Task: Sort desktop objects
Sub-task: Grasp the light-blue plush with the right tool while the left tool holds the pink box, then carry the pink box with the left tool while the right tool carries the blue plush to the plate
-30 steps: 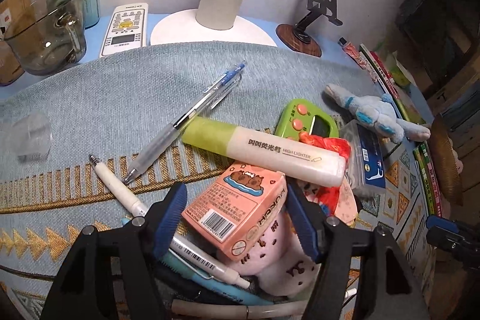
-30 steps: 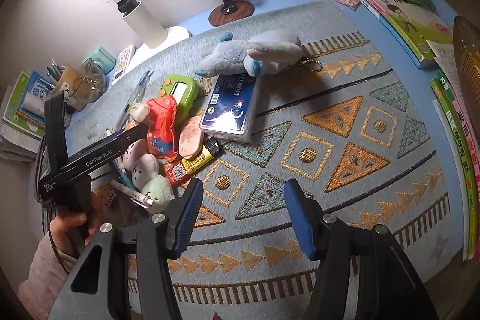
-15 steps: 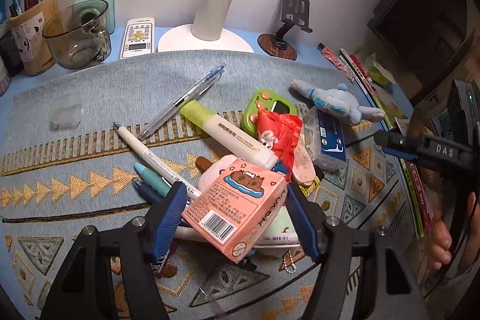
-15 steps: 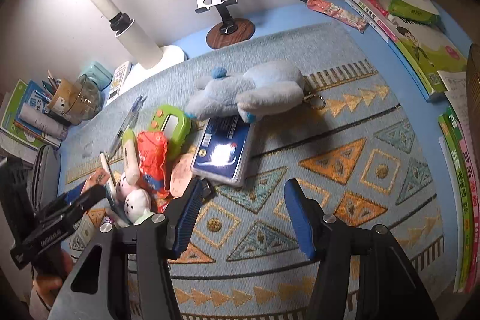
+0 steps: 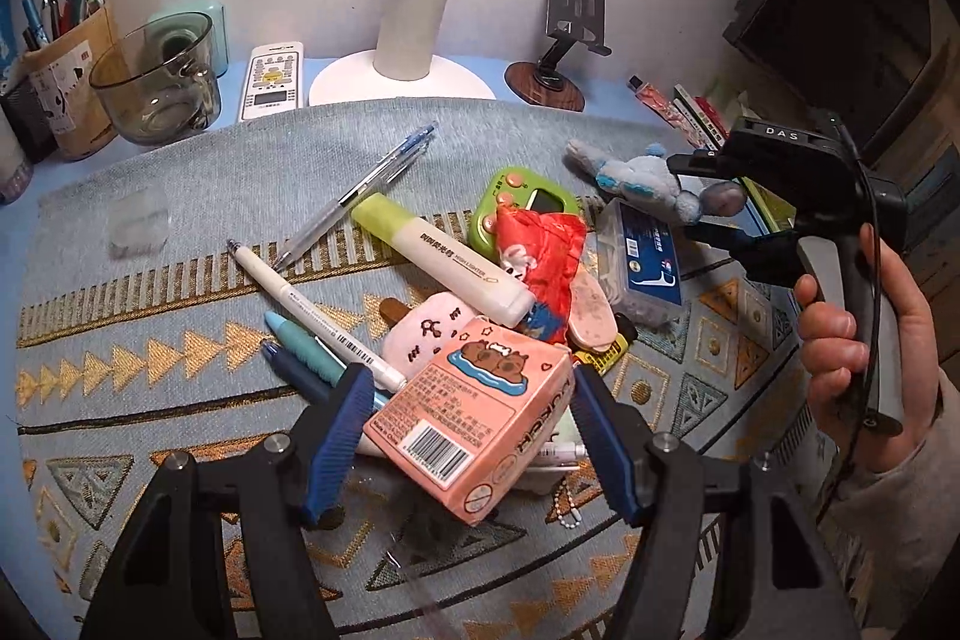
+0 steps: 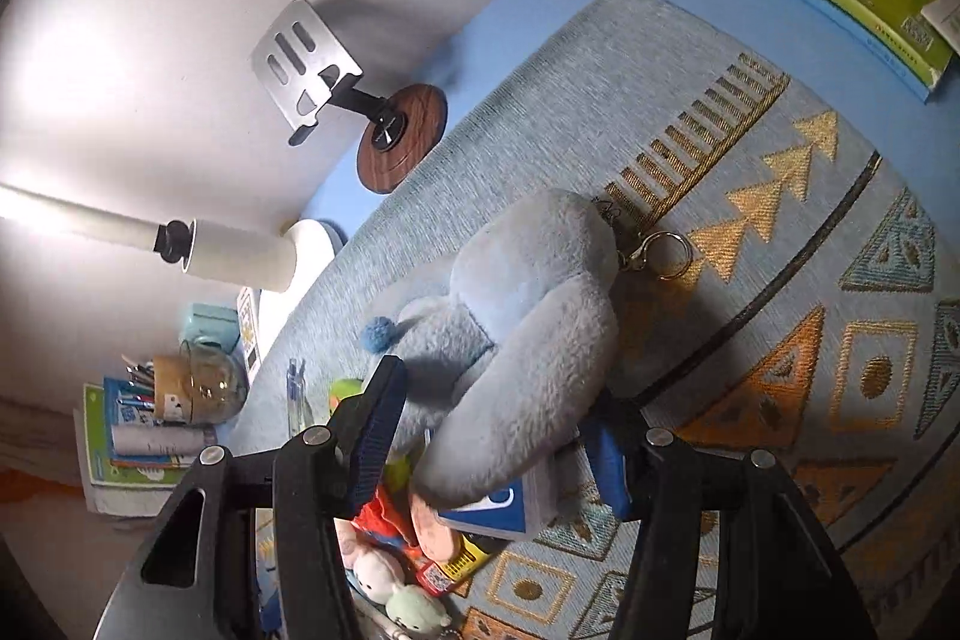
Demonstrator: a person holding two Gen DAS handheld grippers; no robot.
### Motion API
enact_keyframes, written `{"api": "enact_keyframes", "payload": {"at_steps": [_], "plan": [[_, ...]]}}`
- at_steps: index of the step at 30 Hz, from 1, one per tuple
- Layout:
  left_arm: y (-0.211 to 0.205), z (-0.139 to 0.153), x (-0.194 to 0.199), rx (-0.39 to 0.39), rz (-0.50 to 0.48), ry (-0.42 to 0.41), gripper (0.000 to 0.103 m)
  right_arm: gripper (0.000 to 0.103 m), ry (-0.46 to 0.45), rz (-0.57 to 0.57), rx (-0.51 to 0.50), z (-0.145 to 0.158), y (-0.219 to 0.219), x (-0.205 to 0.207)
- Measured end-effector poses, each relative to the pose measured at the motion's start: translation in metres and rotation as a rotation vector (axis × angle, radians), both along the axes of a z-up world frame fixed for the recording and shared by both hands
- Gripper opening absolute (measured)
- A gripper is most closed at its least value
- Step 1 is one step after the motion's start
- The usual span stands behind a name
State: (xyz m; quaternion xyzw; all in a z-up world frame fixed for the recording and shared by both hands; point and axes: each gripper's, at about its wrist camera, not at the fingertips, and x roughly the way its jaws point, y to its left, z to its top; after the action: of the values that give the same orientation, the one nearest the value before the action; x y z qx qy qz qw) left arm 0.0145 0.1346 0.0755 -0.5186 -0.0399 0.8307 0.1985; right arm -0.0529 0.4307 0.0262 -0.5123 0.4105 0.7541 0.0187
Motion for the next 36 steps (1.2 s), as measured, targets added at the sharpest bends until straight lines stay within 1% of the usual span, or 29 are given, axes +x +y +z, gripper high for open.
{"api": "enact_keyframes", "payload": {"at_steps": [4,8,10,11,14,16,20,23,26,28,32,34,36], "plan": [[-0.006,-0.001,0.005,-0.011,0.019,-0.008,0.065,0.069,-0.019,-0.068,-0.078,-0.016,0.005,-0.011],[-0.013,-0.006,0.011,-0.022,0.039,-0.024,0.065,0.070,-0.030,-0.107,-0.108,-0.030,0.008,-0.021],[-0.016,-0.007,0.012,-0.022,0.048,-0.029,0.065,0.069,-0.014,-0.115,-0.095,-0.029,0.007,-0.023],[-0.016,-0.007,0.013,-0.021,0.050,-0.029,0.065,0.061,-0.019,-0.103,-0.075,-0.028,0.006,-0.024],[-0.014,-0.004,0.014,-0.020,0.046,-0.020,0.065,0.057,-0.012,-0.096,-0.103,-0.030,0.008,-0.021],[-0.011,-0.003,0.014,-0.017,0.041,-0.015,0.065,0.056,-0.006,-0.096,-0.109,-0.028,0.010,-0.016],[-0.004,-0.003,0.017,-0.011,0.023,-0.015,0.065,0.055,0.024,-0.072,-0.085,-0.018,0.014,-0.004],[0.002,-0.002,0.020,-0.007,0.005,-0.011,0.065,0.055,0.048,-0.055,-0.059,-0.004,0.020,0.010],[0.010,0.002,0.023,0.001,-0.017,-0.004,0.065,0.055,0.075,-0.007,-0.057,0.011,0.021,0.027],[0.017,0.006,0.026,0.005,-0.038,0.000,0.065,0.055,0.086,0.054,-0.020,0.023,0.018,0.042],[0.035,0.013,0.032,0.013,-0.088,0.015,0.065,0.055,0.108,0.182,0.116,0.044,0.012,0.076],[0.047,0.016,0.035,0.020,-0.114,0.019,0.065,0.055,0.104,0.219,0.178,0.049,0.010,0.093],[0.062,0.019,0.039,0.025,-0.143,0.025,0.065,0.055,0.091,0.227,0.207,0.052,0.015,0.110]]}}
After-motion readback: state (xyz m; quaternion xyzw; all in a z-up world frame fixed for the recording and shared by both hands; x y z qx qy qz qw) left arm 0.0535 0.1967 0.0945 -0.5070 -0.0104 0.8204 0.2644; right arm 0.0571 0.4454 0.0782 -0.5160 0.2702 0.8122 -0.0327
